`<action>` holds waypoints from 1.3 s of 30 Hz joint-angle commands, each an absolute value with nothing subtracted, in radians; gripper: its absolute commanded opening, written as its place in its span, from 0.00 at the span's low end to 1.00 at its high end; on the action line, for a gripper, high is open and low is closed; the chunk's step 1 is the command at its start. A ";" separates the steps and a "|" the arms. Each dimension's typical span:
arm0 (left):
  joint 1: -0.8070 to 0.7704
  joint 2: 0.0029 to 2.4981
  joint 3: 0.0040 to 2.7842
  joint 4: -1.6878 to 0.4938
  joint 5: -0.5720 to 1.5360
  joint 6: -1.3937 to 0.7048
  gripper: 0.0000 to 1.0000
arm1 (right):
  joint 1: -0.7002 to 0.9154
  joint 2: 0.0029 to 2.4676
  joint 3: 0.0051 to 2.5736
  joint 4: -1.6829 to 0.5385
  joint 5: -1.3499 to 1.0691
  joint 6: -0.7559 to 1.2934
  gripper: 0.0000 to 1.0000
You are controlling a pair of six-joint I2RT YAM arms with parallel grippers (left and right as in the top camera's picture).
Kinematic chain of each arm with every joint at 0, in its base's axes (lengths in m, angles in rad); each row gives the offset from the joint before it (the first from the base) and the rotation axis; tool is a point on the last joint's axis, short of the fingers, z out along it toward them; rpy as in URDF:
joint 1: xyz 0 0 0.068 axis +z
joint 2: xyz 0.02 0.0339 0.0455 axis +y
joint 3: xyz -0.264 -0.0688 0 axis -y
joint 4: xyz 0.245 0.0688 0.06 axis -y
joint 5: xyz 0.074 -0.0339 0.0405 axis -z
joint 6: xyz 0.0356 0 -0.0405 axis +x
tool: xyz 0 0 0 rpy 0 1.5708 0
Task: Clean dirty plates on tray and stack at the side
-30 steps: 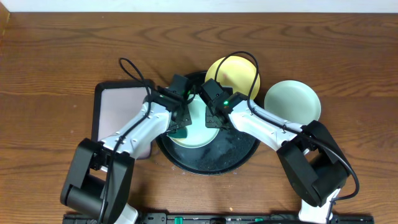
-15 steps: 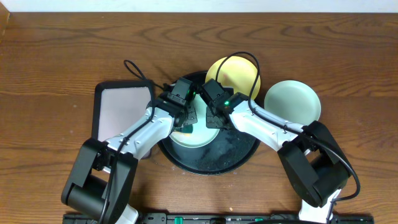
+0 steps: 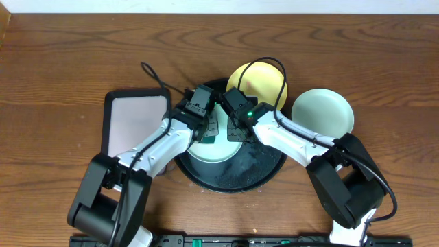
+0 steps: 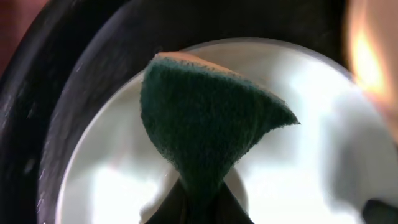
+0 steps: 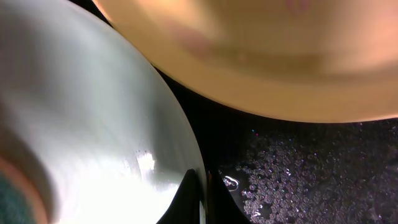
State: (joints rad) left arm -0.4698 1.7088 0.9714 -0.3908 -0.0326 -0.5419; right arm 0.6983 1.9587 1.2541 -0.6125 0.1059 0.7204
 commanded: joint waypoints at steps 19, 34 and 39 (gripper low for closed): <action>-0.507 1.711 0.954 -0.329 -0.237 -0.752 0.07 | 0.706 1.966 1.246 -0.617 0.104 0.724 0.01; -0.397 1.628 1.240 -0.747 0.047 -0.500 0.08 | 0.706 1.966 1.246 -0.612 0.056 0.676 0.01; -0.303 1.597 1.349 -0.939 0.229 -0.376 0.07 | 0.705 1.965 1.257 -0.605 -0.017 0.594 0.01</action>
State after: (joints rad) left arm -0.3534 1.6337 1.2892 -0.8829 0.0635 -0.4950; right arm 0.6956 1.9568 1.2530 -0.6067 0.0849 0.6724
